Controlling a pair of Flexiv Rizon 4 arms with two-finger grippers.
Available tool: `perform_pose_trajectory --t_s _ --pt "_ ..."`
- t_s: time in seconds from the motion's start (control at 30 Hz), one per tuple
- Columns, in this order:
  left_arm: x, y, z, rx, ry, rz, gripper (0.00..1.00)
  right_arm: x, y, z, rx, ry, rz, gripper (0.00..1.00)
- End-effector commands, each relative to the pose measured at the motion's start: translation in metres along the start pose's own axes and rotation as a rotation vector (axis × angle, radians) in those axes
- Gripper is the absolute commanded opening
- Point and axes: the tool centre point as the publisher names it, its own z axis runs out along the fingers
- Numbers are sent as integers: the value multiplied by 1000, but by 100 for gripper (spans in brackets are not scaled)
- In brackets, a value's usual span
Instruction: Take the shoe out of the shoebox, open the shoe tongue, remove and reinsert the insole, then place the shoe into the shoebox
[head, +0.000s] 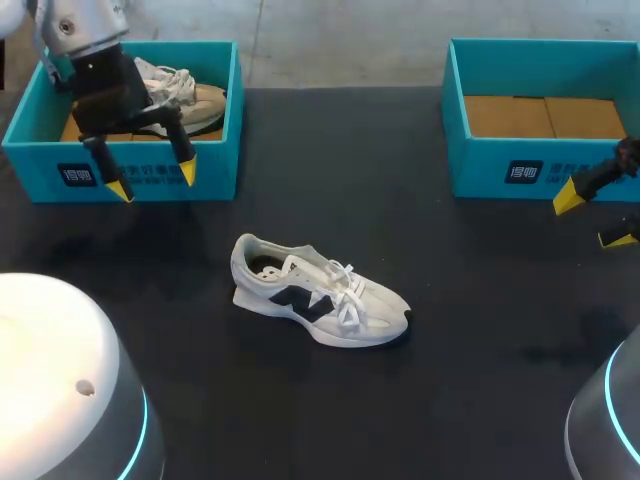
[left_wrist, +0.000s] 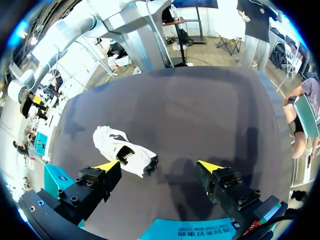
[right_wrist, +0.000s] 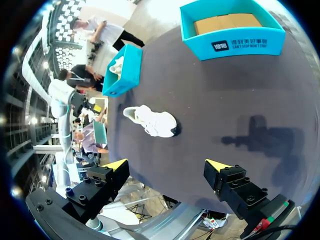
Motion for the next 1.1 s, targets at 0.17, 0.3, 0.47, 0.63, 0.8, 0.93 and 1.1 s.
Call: perform_pose_trajectory --t_s 0.17,0.3,0.47,0.63,0.8,0.93,1.1 --pt "1 -1 1 -5 0 0 100 0 0 1 0 -3 2 100" --pt "6 -7 5 35 -222 -317 100 0 0 1 0 -3 2 100" --pt "21 -14 16 -19 -350 -569 100 0 0 1 0 -3 2 100" --pt "35 -11 24 77 -520 -745 100 0 0 1 0 -3 2 100" --pt "48 -10 34 190 -689 -841 100 0 0 1 0 -3 2 100" --pt "54 -7 42 254 -797 -904 100 0 0 1 0 -3 2 100" --pt "62 0 49 345 -926 -993 100 0 0 1 0 -3 2 100"
